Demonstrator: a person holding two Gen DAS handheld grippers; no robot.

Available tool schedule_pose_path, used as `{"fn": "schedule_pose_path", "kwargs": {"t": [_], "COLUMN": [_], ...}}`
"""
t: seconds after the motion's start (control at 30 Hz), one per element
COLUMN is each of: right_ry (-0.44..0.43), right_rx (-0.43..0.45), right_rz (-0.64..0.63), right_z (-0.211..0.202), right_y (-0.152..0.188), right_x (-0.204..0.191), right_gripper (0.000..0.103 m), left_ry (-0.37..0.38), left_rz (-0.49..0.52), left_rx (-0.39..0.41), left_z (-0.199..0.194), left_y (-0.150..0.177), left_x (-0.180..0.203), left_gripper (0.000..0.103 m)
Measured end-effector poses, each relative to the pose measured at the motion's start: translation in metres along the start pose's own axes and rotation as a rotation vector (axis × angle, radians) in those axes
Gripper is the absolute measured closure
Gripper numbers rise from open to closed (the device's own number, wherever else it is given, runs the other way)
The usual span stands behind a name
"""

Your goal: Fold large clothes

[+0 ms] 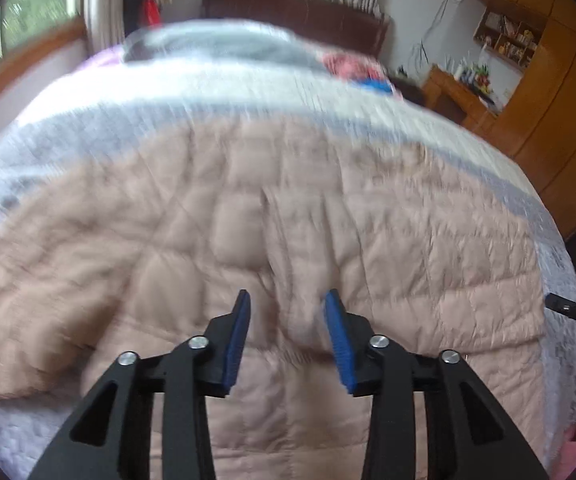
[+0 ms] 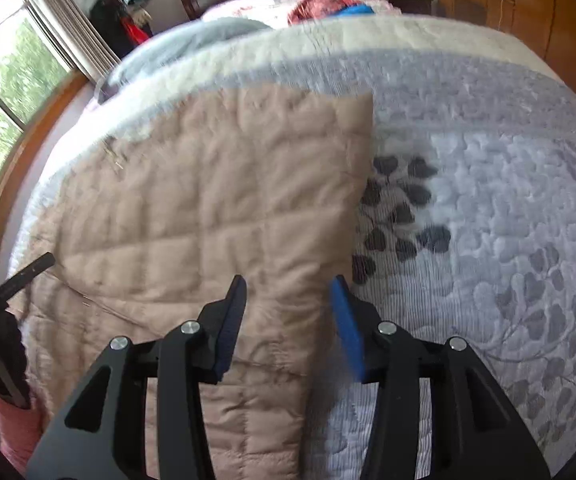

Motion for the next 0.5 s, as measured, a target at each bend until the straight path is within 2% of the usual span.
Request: {"fn": "schedule_pose_path", "kwargs": {"t": [0.07, 0.13, 0.2, 0.3, 0.4, 0.5], "right_ry": [-0.007, -0.006, -0.006, 0.015, 0.029, 0.016], "right_rx": [0.036, 0.033, 0.019, -0.006, -0.054, -0.095], "right_rz": [-0.01, -0.027, -0.051, -0.034, 0.008, 0.045], "right_z": [-0.013, -0.011, 0.003, 0.03, 0.061, 0.086], "right_y": [-0.013, -0.029, -0.05, -0.074, -0.09, -0.092], "right_x": [-0.01, -0.024, -0.04, -0.045, -0.038, -0.024], "right_gripper": [0.058, 0.058, 0.059, 0.059, 0.061, 0.061], "left_ry": [-0.019, 0.008, 0.042, 0.027, -0.019, -0.002], "left_rz": [0.025, 0.061, 0.089, 0.08, 0.073, 0.053], "left_rx": [0.056, 0.057, 0.005, -0.069, -0.12, -0.154], "left_z": [-0.015, -0.018, -0.002, 0.035, 0.069, 0.095], "left_y": [-0.011, -0.023, -0.034, -0.042, -0.044, -0.046], "left_x": [0.01, 0.033, 0.055, 0.069, 0.068, 0.061], "left_gripper": [0.062, 0.062, 0.062, 0.062, 0.062, 0.061]}}
Point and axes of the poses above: each gripper's, at about its wrist camera, not at the fingertips, and z roughly the way its jaws point, x to its right, y to its underside, the point moved 1 cm from there along z, roughly the way its jaws point, and after that the axes turned 5 degrees about -x, right-handed, at the moved point
